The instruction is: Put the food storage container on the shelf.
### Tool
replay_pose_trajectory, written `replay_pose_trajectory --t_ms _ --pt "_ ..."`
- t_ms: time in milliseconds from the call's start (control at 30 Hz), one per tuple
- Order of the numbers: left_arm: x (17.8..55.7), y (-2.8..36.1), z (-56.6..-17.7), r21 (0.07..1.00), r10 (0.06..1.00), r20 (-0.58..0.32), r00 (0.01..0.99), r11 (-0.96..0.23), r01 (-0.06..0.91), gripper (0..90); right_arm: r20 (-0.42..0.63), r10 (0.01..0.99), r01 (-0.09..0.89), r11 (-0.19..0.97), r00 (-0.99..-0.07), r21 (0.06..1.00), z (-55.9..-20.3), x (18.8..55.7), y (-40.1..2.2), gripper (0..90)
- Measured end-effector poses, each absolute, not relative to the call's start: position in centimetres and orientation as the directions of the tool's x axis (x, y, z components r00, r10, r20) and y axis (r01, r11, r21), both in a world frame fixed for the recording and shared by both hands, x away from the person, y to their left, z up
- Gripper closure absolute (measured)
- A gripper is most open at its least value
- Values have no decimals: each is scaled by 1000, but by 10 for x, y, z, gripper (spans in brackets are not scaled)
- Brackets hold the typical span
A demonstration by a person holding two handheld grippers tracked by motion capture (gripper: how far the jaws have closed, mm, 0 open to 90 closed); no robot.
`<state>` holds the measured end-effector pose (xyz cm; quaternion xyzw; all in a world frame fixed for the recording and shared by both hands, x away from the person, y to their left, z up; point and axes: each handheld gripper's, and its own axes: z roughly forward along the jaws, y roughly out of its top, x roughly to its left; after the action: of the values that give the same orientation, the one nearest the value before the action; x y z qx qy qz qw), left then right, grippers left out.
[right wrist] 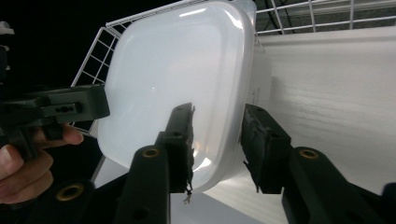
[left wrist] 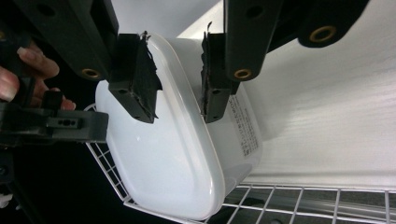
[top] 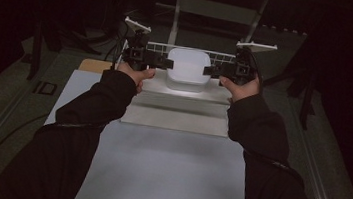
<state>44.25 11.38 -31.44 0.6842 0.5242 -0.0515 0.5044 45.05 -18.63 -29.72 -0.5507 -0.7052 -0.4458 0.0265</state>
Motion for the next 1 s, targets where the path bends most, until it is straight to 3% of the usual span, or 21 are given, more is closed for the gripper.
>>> replay_pose_trajectory --t_ms 367,500,700,1000 --pt "450 113 -320 676 689 -555 467 46 736 501 560 743 822 -24 -366 569 -300 457 -184 566" --pt "450 113 -318 688 710 -532 462 44 725 488 566 739 826 -24 -366 564 -301 456 -184 567" --pt "447 117 -315 714 704 -517 488 40 699 403 551 738 804 -18 -390 594 -298 453 -187 465" --pt "428 122 -304 808 658 -449 605 11 589 169 459 721 727 89 -518 680 -290 439 -186 298"
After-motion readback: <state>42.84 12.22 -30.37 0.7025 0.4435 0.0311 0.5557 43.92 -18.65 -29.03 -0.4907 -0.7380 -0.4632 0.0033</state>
